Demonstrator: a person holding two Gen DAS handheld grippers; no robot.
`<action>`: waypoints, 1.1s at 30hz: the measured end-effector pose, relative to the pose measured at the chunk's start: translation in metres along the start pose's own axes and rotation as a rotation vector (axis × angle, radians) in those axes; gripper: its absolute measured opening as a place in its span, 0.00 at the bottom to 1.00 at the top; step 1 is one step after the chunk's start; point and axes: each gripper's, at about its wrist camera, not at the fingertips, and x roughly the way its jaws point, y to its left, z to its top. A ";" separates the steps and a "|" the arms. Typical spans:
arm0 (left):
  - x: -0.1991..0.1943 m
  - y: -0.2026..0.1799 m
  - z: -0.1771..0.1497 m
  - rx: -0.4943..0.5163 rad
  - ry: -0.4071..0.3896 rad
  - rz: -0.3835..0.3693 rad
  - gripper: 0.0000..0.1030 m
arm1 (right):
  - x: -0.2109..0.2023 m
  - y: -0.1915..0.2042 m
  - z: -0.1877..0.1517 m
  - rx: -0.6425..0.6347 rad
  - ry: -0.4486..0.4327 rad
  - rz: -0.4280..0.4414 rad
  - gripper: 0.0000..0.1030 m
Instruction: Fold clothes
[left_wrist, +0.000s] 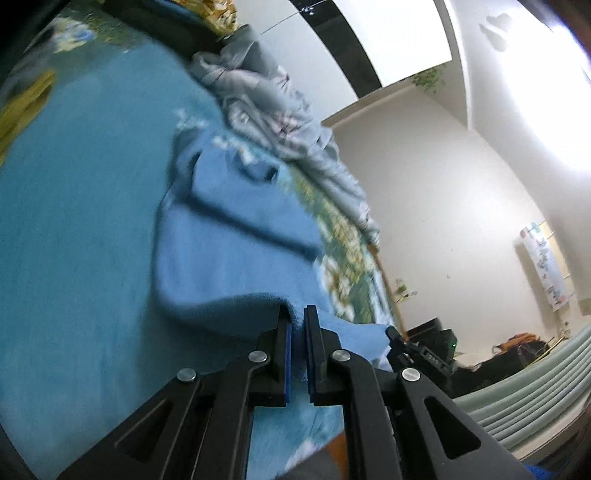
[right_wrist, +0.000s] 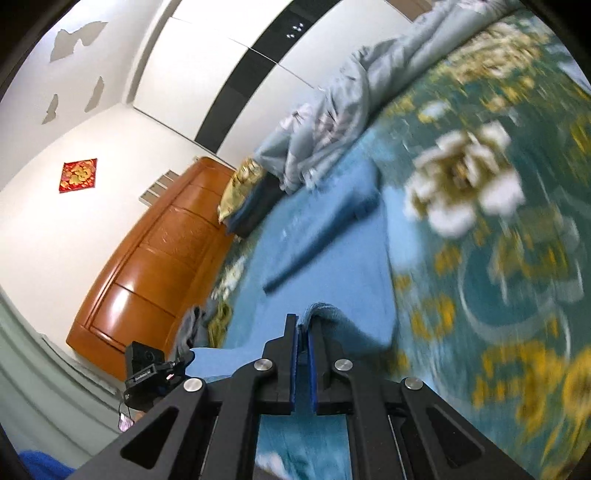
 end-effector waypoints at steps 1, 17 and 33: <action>0.005 0.000 0.014 -0.001 -0.002 -0.005 0.06 | 0.007 0.003 0.016 -0.008 -0.007 0.001 0.05; 0.116 0.060 0.178 -0.100 -0.024 0.177 0.06 | 0.173 -0.008 0.194 -0.011 0.036 -0.288 0.03; 0.163 0.109 0.209 -0.188 0.004 0.232 0.09 | 0.264 -0.054 0.220 -0.009 0.161 -0.448 0.04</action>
